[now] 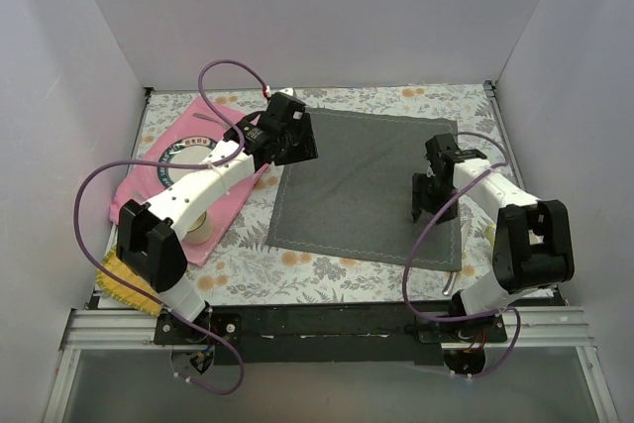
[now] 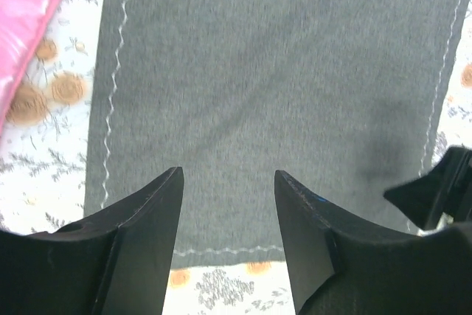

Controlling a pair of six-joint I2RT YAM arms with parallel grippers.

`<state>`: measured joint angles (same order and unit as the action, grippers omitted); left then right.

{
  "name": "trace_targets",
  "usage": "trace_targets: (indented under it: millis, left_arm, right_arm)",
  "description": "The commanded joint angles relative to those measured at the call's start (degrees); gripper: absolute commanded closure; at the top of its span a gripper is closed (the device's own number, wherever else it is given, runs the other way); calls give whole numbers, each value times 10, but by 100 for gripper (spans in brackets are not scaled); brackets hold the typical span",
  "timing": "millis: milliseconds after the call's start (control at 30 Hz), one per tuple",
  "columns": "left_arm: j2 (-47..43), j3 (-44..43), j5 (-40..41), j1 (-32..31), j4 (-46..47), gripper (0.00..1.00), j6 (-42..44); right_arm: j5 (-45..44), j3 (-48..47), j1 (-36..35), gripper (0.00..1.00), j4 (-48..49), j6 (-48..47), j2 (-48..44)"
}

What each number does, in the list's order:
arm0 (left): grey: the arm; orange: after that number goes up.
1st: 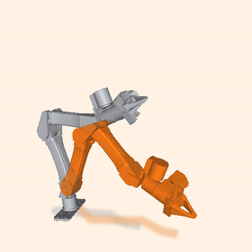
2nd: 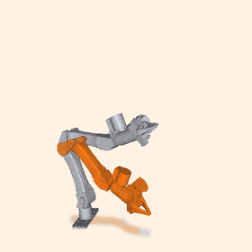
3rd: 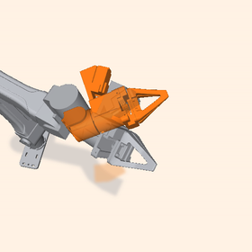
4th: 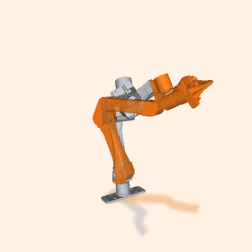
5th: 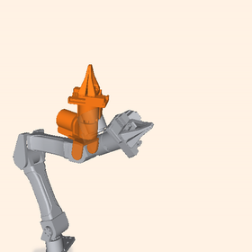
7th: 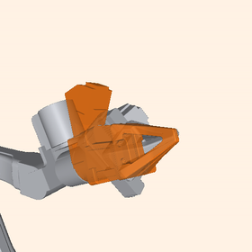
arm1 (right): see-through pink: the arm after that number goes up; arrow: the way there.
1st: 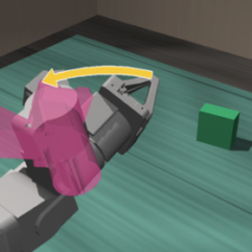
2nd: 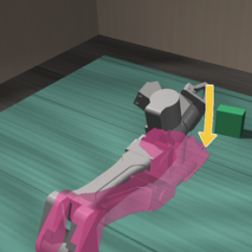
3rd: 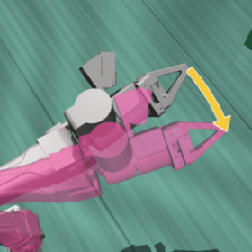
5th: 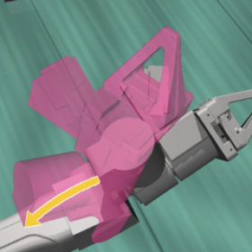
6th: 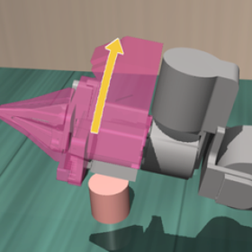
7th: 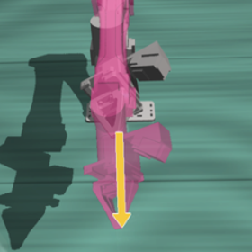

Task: Fold the napkin, place the utensils inside, and roll it up
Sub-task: Flatten the napkin out

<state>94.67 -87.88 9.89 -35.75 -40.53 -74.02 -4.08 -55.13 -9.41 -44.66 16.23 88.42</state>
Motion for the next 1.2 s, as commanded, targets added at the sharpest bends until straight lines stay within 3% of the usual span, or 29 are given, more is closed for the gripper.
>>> trace_targets:
  millis: [0,167,267,467,800,967,1067,1167]
  left_arm:
    - [-57,20,-54,0,-35,48,-39]
    - [-99,39,-138,0,-51,44,-81]
    - [-137,53,-163,0,-60,42,-102]
    - [-211,69,-139,0,-93,35,-123]
    - [-242,39,-124,0,-127,32,-126]
    - [-216,-7,-89,0,-172,29,-104]
    - [-191,-54,-65,0,-225,24,-102]
    - [-186,-95,-43,0,-270,24,-97]
  right_arm:
    - [37,-76,-66,31,23,-15,11]
    - [15,-153,-67,30,18,-5,123]
    - [13,-155,-67,32,28,-4,144]
    - [7,-82,-67,36,65,2,127]
    - [-24,44,-68,36,73,5,62]
    - [-53,-33,-78,28,25,-30,32]
    - [-52,-99,-125,25,-5,-33,11]
    - [-39,-148,-226,23,-14,-9,10]
